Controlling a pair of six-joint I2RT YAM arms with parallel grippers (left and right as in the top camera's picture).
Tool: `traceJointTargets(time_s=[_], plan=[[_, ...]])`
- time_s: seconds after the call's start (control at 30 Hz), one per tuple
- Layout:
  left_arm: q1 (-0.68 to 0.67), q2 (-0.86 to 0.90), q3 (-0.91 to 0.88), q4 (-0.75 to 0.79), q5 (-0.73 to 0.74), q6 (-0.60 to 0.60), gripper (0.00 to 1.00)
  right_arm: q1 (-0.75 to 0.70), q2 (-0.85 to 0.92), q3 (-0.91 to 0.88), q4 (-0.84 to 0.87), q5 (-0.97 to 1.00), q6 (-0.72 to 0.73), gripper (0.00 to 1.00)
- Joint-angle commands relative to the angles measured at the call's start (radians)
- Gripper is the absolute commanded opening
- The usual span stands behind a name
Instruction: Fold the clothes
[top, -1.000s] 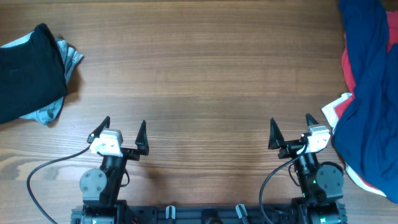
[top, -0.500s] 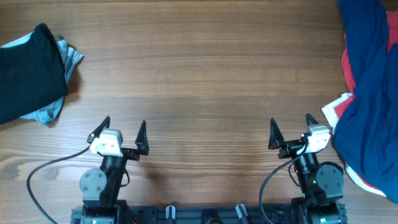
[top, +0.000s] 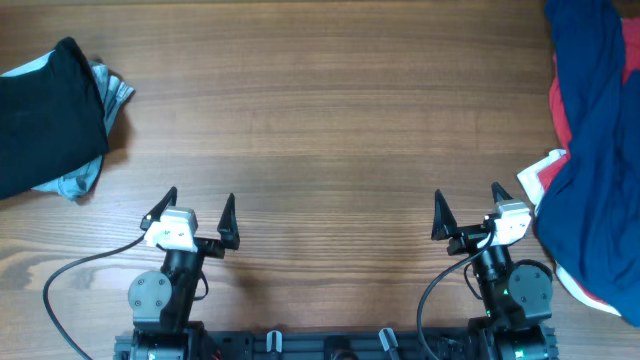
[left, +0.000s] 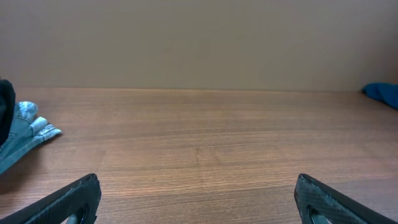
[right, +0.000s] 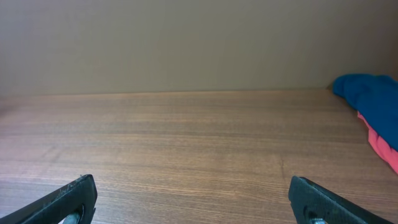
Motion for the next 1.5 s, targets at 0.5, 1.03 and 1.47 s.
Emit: traceJointTargets(time_s=[0.5,1.03,1.47], plan=[[0.006,0.083,0.025,0.003,0.077,-0.354,1.00,-0.005,0.000,0.035,-0.003,0.007,0.073,1.00],[0.007,0.950,0.740,-0.381,0.085,-0.211,1.00,-0.005,0.908,0.678,-0.424,0.010,0.071,1.00],[0.008,1.015,0.761,-0.317,0.047,-0.272,0.83,-0.459,1.338,0.718,-0.519,0.480,0.430,0.95]])
